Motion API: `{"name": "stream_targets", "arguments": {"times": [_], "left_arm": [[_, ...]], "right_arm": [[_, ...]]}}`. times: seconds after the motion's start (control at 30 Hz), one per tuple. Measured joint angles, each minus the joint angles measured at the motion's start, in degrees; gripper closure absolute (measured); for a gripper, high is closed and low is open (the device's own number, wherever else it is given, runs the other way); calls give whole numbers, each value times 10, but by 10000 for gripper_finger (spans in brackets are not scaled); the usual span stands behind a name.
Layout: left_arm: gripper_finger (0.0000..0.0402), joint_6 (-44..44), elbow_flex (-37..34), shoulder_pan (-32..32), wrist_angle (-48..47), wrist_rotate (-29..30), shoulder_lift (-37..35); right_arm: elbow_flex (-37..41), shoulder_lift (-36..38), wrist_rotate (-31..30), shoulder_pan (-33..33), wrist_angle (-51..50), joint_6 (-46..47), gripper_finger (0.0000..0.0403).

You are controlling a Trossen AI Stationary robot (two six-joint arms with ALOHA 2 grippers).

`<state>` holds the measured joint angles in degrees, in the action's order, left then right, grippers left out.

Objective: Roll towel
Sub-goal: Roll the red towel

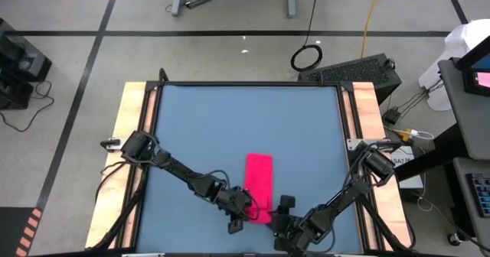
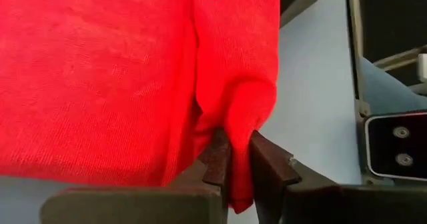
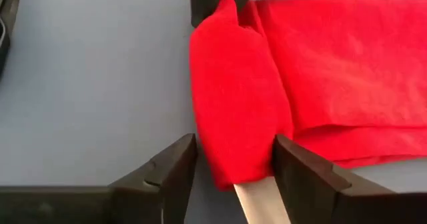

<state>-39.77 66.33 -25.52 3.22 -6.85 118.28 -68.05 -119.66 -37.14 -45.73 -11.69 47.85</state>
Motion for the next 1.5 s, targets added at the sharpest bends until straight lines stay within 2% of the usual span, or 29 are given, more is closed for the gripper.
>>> {"name": "stream_targets", "arguments": {"times": [0.27, 0.57, 0.7, 0.9, 1.0, 1.1, 1.37, 1.5], "left_arm": [[302, 55, 0, -25, 10, 74, -2], [169, 88, -1, -47, 9, 97, -15], [136, 102, -3, -49, -40, 146, -52], [132, 241, -2, -103, -34, 280, -80], [132, 310, -1, -129, -14, 305, -69], [132, 325, -1, -142, -10, 342, -46], [139, 306, -1, -140, 18, 359, -12], [190, 264, -1, -122, 18, 337, -10]], "right_arm": [[1, 1, 21, 3, -7, 48, 285], [1, 0, 36, 4, -4, 99, 331], [1, 0, 57, 4, -2, 130, 339], [1, 2, 72, 7, -1, 153, 339], [1, 3, 87, 13, -3, 158, 339], [1, 4, 101, 21, -4, 158, 339], [1, 5, 117, 33, -5, 147, 339], [1, 5, 117, 33, -5, 145, 339]]}}
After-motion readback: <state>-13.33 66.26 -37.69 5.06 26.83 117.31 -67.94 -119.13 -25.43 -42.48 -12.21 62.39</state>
